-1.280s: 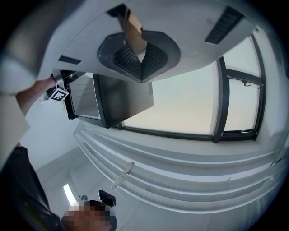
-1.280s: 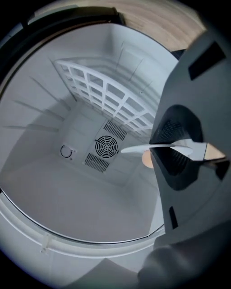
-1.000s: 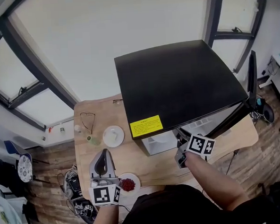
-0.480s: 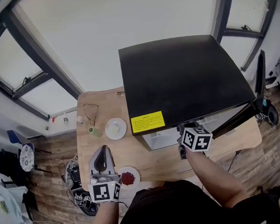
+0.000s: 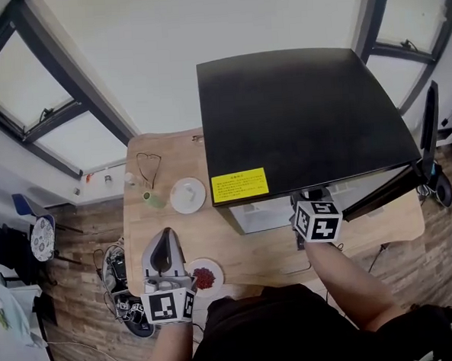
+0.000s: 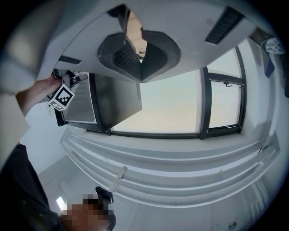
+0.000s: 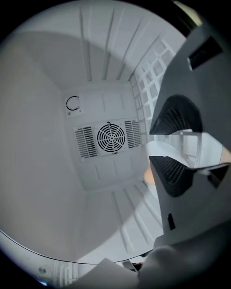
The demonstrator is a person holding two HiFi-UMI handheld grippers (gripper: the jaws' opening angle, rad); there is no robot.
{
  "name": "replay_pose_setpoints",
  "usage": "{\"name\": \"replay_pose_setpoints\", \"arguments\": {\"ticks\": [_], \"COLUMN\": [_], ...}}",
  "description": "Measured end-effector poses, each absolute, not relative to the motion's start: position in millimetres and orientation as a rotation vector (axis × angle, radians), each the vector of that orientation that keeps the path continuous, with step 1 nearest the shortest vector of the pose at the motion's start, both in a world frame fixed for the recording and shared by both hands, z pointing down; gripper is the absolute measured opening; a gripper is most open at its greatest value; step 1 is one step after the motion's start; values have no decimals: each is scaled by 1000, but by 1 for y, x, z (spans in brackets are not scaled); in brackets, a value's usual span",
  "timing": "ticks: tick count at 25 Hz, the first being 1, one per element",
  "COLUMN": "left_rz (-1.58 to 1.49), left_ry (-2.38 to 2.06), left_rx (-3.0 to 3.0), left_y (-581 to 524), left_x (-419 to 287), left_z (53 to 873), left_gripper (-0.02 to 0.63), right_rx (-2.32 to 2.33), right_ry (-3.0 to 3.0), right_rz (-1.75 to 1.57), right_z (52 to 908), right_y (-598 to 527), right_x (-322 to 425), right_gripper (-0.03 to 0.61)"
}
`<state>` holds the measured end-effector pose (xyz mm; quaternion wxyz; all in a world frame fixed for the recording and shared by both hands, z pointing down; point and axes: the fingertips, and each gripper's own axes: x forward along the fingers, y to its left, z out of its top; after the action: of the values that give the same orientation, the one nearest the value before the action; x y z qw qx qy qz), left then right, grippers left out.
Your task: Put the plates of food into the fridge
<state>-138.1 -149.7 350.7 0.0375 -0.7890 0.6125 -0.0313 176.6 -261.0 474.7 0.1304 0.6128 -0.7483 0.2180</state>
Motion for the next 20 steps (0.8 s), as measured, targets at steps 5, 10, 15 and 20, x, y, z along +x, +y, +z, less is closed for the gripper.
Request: {"name": "replay_pose_setpoints", "arguments": {"ticks": [5,10,15,20], "left_rz": [-78,-100,-65,-53], "left_ry": [1865,1863,1851,1801], "left_rx": [-2424,-2427,-2433,-2493], "left_y": [-132,-111,-89,-74], "left_x": [-165,-210,-251,-276], "left_z": [348,353,355,367], "left_gripper": [3,3,5,5], "right_rx": [1898,2026,1983,1676], "right_ry": [-2232,-2376,-2478,-2667], "right_rz": [531,473,561,784], "right_z": [448,419,428,464], "right_y": [-244,-204,-162,-114], "right_x": [180,167,122,44], "right_gripper": [160,158,158,155]}}
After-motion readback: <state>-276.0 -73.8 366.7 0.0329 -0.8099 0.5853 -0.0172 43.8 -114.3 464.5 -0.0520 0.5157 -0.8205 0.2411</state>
